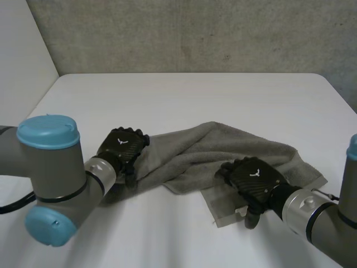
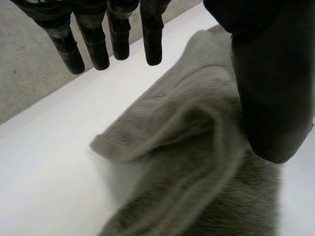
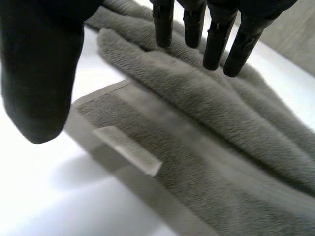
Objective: Fold the towel.
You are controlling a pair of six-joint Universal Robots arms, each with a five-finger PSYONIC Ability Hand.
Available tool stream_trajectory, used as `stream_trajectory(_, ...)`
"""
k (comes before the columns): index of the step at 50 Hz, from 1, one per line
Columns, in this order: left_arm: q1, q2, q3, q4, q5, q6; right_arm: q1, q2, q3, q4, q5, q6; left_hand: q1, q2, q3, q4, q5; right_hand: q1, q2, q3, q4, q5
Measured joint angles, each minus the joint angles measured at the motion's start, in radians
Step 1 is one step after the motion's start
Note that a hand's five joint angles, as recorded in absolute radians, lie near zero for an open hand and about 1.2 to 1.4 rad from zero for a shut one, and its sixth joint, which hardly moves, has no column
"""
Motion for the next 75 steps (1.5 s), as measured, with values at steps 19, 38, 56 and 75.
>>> stream_trajectory(19, 0.019, -0.135, 0.165, 0.020, -0.052, 0.033, 0.051, 0.096, 0.027, -0.086, 0.007, 0.109, 0.000, 0.000, 0.000, 0.000, 0.000, 0.193, 0.214, 0.215, 0.212, 0.216)
stream_trajectory(38, 0.052, -0.150, 0.185, 0.018, -0.056, 0.030, 0.111, 0.189, 0.007, -0.204, 0.063, 0.166, 0.000, 0.000, 0.000, 0.000, 0.000, 0.332, 0.345, 0.343, 0.340, 0.341)
stream_trajectory(56, 0.051, -0.138, 0.172, 0.017, -0.057, 0.026, 0.116, 0.199, 0.008, -0.249, 0.087, 0.165, 0.000, 0.000, 0.000, 0.000, 0.000, 0.805, 0.816, 0.807, 0.810, 0.818)
stream_trajectory(75, 0.050, -0.126, 0.169, 0.012, -0.058, 0.025, 0.111, 0.193, 0.011, -0.252, 0.090, 0.168, 0.000, 0.000, 0.000, 0.000, 0.000, 1.027, 1.017, 1.011, 1.042, 1.042)
